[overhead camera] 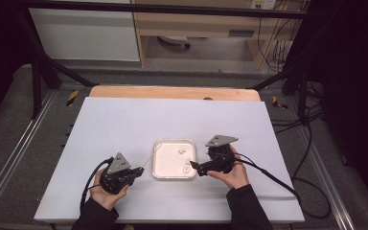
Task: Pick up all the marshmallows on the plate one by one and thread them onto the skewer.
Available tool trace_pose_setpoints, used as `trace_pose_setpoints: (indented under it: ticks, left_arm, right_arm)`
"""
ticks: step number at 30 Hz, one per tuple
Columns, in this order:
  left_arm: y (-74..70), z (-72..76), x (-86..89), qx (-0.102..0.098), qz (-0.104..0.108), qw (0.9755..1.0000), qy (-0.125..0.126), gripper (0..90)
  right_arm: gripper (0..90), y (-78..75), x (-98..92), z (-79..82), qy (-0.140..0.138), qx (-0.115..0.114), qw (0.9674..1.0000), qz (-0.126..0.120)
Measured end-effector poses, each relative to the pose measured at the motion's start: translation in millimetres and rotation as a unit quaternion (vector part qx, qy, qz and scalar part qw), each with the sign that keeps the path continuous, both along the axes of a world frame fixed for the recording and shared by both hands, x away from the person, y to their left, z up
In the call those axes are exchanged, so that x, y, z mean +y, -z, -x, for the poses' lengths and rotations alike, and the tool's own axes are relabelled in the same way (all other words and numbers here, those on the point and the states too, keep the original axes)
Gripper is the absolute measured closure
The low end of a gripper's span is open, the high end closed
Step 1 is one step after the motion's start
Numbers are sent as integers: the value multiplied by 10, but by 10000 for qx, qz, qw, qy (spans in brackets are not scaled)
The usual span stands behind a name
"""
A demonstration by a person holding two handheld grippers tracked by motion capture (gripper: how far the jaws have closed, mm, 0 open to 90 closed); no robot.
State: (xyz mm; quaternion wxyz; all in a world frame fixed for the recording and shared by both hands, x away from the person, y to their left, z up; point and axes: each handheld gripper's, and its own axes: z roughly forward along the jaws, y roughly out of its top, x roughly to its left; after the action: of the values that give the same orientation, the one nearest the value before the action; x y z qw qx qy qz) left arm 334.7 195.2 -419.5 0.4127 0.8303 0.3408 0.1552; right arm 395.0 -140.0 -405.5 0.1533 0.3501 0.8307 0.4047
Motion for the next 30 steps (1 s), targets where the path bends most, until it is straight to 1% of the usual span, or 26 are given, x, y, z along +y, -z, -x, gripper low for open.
trace_pose_setpoints:
  ticks: [4,5,7,8,11,13,16,17,18,19,21,22,24,25,26,27,28,30]
  left_arm:
    - [11,3,8,-17,38,10000,-6,884]
    - [10,5,13,-25,43,10000,-8,884]
    - [8,5,24,-55,54,10000,-21,884]
    - [9,2,29,-46,84,10000,-28,884]
    - [16,-7,38,-31,118,9999,-45,884]
    - [21,-9,38,-25,136,9999,-49,884]
    - [23,-7,30,-28,141,9999,-48,884]
    - [22,-6,29,-35,150,9999,-43,884]
    - [22,-6,28,-36,149,9999,-46,884]
    - [23,-4,29,-36,154,9999,-48,884]
    - [24,-1,28,-39,170,9998,-43,884]
    - [26,-1,24,-43,168,9998,-44,884]
    - [34,-6,13,-28,160,9999,-38,884]
    - [38,-8,10,-26,149,9999,-26,884]
    - [41,-9,6,-26,147,9999,-20,884]
    - [43,-9,3,-15,142,9999,-6,884]
    - [44,-8,1,-18,139,9999,-10,884]
    - [43,-8,2,-14,145,9999,-5,884]
  right_arm:
    - [24,-1,92,-69,5,1,10000,-65]
    - [24,-6,130,-114,32,25,10000,-56]
    - [26,-10,152,-137,48,26,10000,-40]
    - [34,-26,193,-188,77,20,10000,-26]
    - [41,-44,231,-235,107,51,9999,-40]
    - [64,-56,278,-285,96,26,9999,-18]
    - [120,-49,322,-345,83,62,9999,-133]
    - [143,-40,342,-364,75,98,9998,-125]
    - [186,-9,387,-401,18,164,9998,-117]
    - [186,-9,387,-401,18,164,9998,-117]
    - [224,39,442,-435,-37,184,9998,-109]
    - [257,87,473,-458,-82,248,9995,-160]
    - [268,117,485,-475,-93,280,9994,-154]
    - [293,174,499,-504,-111,389,9992,-69]
    - [293,174,499,-504,-111,389,9992,-69]
    - [327,225,511,-531,-114,434,9990,20]
    - [327,225,511,-531,-114,434,9990,20]
    - [364,267,520,-555,-139,491,9987,62]
